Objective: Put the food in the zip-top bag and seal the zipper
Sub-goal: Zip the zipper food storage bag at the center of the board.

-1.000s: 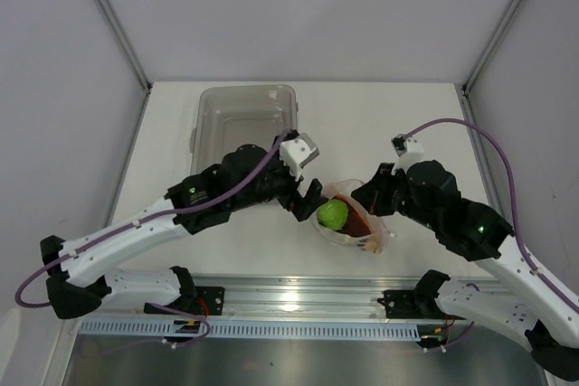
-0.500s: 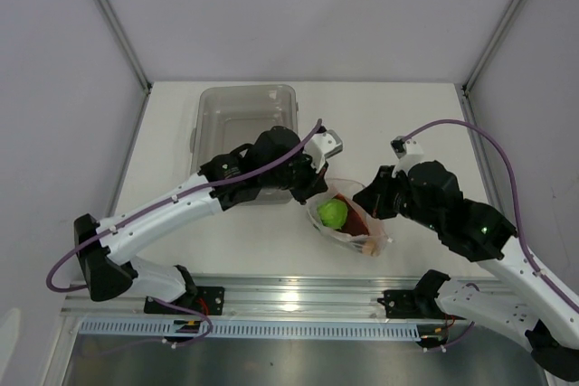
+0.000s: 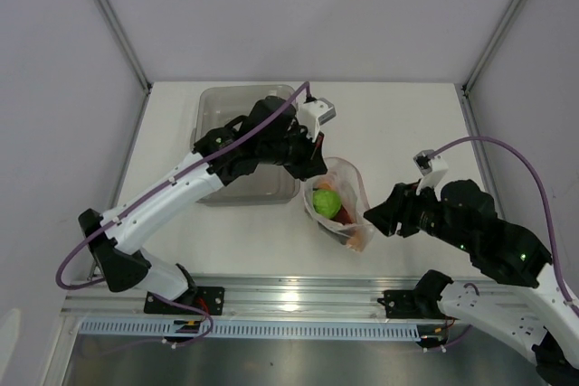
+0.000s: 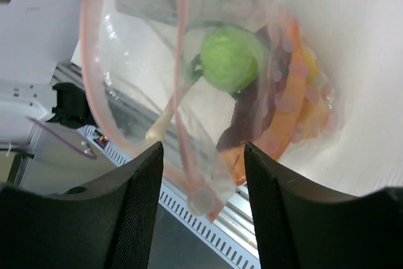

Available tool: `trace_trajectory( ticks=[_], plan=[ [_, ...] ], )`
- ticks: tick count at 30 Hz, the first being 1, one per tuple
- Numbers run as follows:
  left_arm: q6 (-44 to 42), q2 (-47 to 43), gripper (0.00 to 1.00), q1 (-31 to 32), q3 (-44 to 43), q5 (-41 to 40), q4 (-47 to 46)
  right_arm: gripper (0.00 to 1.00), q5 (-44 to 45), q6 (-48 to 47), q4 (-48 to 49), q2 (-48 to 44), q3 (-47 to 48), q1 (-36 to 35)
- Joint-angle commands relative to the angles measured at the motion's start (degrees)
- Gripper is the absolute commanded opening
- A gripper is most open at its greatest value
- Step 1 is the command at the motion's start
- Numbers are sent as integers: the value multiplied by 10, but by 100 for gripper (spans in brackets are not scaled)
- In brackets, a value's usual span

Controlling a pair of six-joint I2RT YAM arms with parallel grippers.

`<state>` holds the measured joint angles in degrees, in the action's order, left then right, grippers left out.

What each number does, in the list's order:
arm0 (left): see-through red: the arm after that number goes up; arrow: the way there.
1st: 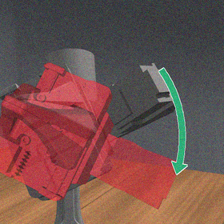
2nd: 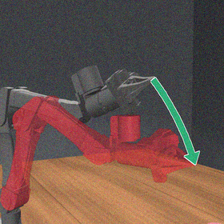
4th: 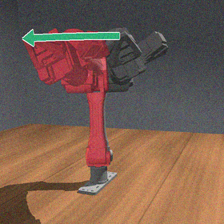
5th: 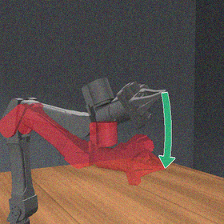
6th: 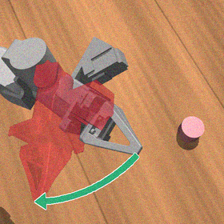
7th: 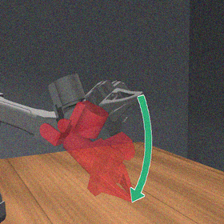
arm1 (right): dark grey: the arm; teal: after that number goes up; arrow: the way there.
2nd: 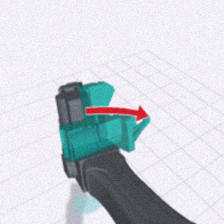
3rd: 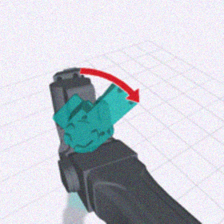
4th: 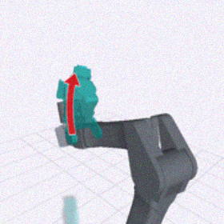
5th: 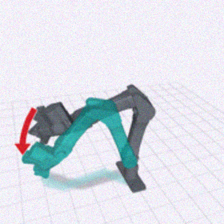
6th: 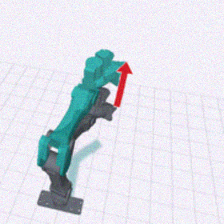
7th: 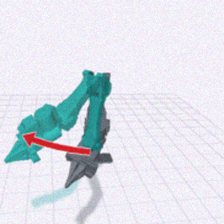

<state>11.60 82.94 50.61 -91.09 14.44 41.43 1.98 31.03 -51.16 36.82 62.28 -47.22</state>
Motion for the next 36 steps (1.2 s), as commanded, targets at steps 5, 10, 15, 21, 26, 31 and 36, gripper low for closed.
trace_trajectory(
  ticks=[5,10,15,21,26,31,36],
  plan=[
    [21,24,1,0,-45,34,10,52,-56,-33,-47,-12,7,-1],
    [21,28,1,-3,-49,38,11,48,-68,-45,-42,-8,-1,-3],
    [19,37,1,-8,-59,41,15,48,-101,-65,-54,-7,1,-9],
    [19,42,1,-10,-62,49,15,53,-126,-84,-70,-4,2,-13],
    [18,44,1,-11,-61,51,17,53,-143,-91,-79,-13,-4,-18],
    [17,43,1,-12,-59,51,17,52,-145,-88,-60,-10,-26,-21],
    [18,42,1,-12,-55,60,16,35,-69,-73,-3,7,-60,-24]
  ],
)
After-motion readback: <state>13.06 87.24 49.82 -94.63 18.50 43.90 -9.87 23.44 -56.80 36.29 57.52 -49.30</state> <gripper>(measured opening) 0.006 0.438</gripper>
